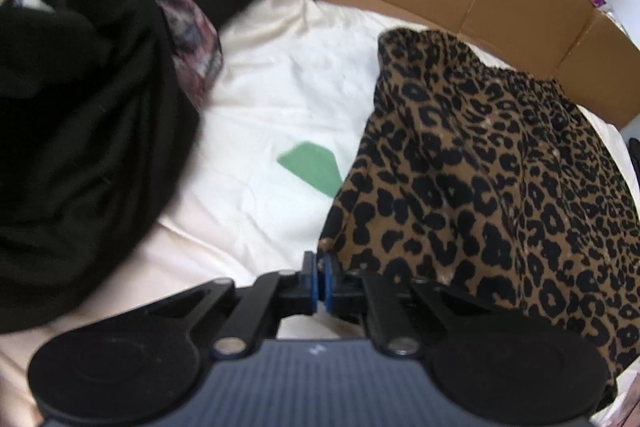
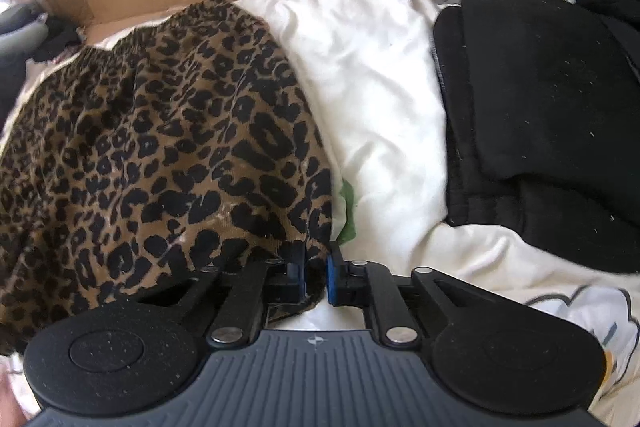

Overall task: Fold clothes
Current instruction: 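Close both grippers on the hem of the leopard-print trousers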

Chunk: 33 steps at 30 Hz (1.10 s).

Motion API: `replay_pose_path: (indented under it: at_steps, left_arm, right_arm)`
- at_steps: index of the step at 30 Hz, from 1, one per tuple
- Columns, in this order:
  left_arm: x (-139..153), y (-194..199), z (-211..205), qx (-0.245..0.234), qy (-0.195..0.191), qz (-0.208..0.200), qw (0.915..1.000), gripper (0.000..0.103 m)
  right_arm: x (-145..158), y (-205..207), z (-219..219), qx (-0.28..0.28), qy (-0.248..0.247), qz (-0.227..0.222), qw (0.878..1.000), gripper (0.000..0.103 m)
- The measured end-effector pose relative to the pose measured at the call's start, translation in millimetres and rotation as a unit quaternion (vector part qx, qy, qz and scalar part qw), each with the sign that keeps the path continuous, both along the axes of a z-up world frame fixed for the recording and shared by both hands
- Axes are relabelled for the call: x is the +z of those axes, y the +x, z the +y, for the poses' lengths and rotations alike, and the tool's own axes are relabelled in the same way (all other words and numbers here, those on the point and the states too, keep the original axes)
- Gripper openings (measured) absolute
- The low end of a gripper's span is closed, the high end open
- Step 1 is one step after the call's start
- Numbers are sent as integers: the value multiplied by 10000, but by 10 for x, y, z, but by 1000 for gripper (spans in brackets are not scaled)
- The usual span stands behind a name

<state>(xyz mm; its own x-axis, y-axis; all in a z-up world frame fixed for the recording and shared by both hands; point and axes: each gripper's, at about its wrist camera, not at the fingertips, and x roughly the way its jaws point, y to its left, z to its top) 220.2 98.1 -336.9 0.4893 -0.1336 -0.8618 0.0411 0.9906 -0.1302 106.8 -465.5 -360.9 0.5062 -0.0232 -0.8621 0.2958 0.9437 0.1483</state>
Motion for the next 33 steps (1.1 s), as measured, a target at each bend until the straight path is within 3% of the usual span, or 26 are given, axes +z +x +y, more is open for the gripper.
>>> replay_pose_path:
  at_steps: [7,12,18,22,25,29,33]
  left_arm:
    - [291,60,239,433,396,-9,9983,3]
    - [353,121,356,597,472,-56,9971,3]
    - [303,168,365,670,585,-62,9960,3]
    - [142,162,396,884,421,162,9951,4]
    - [70,117,391,1081,223,310,9934,10]
    - [116,-9,330,1044,188,282,9940,14]
    - [209,-139,300,1074,109,275,9938,14]
  right_arm:
    - [205,-17,-56,-24,-224,-52,9997,4]
    - [287,-2,-154,-204,-412,-30,9989,3]
    - [320,48,-238,-274,-525,24,9982,3]
    - [190,67,-260,-437,-501,235,9975,4]
    - [121,71,-284,-715,-366,458,9957,7]
    - [264,-2,-265,-827,-317,321,9956,23]
    - [422,-116,-212,-861,-240,178,9958,24]
